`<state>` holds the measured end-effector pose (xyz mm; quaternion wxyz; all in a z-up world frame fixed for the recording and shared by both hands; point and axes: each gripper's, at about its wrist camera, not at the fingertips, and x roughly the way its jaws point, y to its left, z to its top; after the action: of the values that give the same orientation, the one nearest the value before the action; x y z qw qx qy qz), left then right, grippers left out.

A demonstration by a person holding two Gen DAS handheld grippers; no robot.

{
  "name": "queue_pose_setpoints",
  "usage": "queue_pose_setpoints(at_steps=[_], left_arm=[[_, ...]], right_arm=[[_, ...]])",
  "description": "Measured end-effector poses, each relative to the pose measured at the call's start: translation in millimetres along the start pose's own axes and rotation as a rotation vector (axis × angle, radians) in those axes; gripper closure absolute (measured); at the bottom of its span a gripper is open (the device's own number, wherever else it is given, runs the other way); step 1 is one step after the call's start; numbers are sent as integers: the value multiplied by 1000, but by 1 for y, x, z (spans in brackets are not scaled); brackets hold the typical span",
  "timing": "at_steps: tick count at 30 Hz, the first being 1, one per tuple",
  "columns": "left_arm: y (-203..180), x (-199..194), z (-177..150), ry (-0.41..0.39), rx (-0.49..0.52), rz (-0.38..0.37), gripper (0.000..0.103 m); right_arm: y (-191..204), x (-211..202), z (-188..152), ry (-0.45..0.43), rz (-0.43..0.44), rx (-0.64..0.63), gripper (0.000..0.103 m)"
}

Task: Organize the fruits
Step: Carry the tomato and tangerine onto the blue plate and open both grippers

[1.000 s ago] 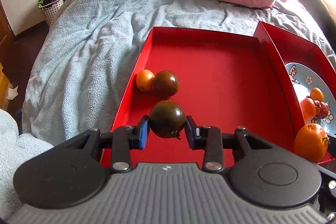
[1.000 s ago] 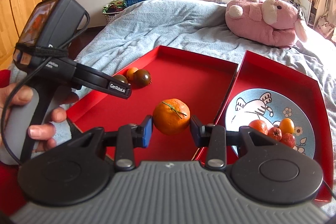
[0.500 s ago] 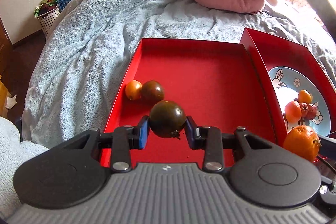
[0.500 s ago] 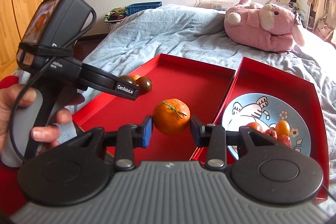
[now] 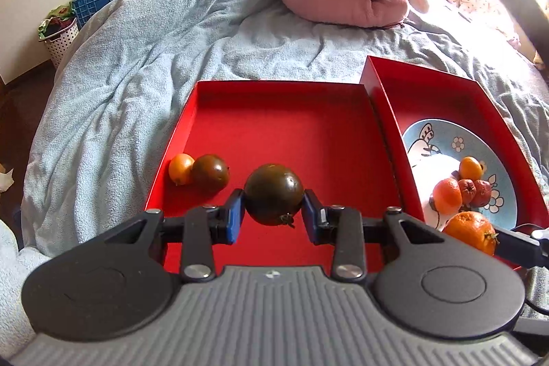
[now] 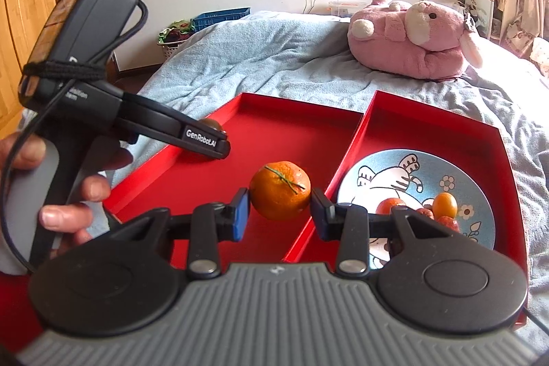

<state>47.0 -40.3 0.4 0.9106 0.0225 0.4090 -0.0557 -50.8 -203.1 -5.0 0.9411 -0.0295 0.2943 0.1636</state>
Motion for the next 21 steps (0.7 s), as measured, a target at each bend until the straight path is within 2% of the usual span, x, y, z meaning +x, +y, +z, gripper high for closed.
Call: queue_pose_setpoints(at_steps=[10, 21], left_arm=[[-40, 1, 23, -17, 68, -67, 62], [-100, 14, 49, -29, 181, -153, 62]], right_arm=[[-41, 1, -2, 4, -92, 53, 62], [-90, 4, -5, 11, -196, 115, 62]])
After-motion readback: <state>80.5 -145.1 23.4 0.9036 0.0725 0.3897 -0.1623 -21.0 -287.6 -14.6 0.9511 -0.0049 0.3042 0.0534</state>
